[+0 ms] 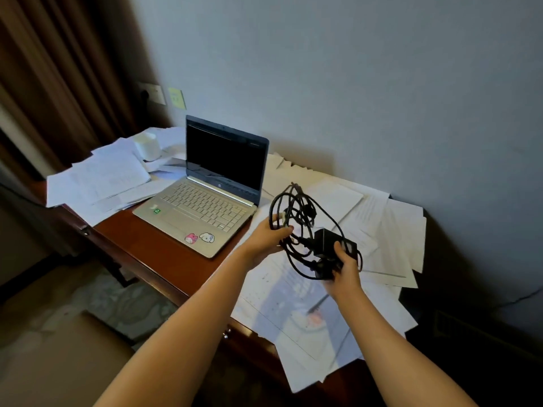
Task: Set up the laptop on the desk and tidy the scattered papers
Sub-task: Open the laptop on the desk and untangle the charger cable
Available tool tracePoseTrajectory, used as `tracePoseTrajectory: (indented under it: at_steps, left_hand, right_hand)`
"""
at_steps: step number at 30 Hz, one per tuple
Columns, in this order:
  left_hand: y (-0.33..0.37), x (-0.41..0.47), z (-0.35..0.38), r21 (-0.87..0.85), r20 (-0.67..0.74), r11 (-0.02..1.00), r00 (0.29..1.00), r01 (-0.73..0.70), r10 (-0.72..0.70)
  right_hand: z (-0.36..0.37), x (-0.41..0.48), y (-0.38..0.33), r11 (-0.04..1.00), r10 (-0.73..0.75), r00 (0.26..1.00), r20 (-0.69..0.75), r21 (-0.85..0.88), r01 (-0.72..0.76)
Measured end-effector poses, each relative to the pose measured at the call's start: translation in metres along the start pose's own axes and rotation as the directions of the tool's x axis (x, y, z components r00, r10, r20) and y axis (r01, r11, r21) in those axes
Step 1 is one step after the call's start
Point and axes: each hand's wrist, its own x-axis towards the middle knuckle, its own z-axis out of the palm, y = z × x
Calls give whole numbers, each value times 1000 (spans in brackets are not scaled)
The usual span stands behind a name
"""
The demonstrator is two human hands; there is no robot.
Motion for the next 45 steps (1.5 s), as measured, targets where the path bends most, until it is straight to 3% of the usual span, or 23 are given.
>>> tracePoseTrajectory:
  at_steps: [6,10,14,22,25,29,31,33,36,38,41,45]
  left_hand:
    - [3,19,-32,-20,-41,1000,999,22,-23]
    - [0,36,-33,116,-35,988,995,98,-95]
    - [-9,57,-35,212,-29,964,987,158,-156]
    - [-31,95,-26,365,-68,901,972,233,-224]
    - [-35,104,-23,382,-51,889,966,254,-254]
    - [-38,114,-22,449,-23,850,954,276,-298]
    - [-39,121,-24,468,-38,838,954,281,-298]
    - [-40,130,-31,468,-92,837,958,283,-273]
    - [-39,143,-41,463,-152,830,950,312,-272]
    - [-38,151,-47,465,-135,826,947,319,-290]
    - [-36,158,-58,475,-101,825,950,307,-296]
    - [-34,166,-84,488,-76,823,953,292,-293]
  right_hand:
    - [-4,30,-1,1000,-23,982,-189,12,26]
    - [-3,52,-11,998,-66,956,-285,-6,67]
    - [-6,79,-20,992,-90,905,-415,-115,47]
    - [-20,104,-23,902,-55,896,-442,-407,-145]
    - [-20,108,-23,772,-72,881,-468,-586,-248]
    - [-3,106,-19,314,-231,819,-526,-837,-449]
    - [4,103,-17,215,-281,814,-508,-860,-462]
    - [8,98,-16,50,-363,821,-441,-889,-455]
    - [22,95,-24,-334,-400,886,-236,-863,-380]
    - [43,98,-29,-380,-346,933,-103,-894,-239]
    - [85,111,-28,-322,-351,929,117,-947,-3]
    - [115,151,-6,-224,-260,959,115,-973,55]
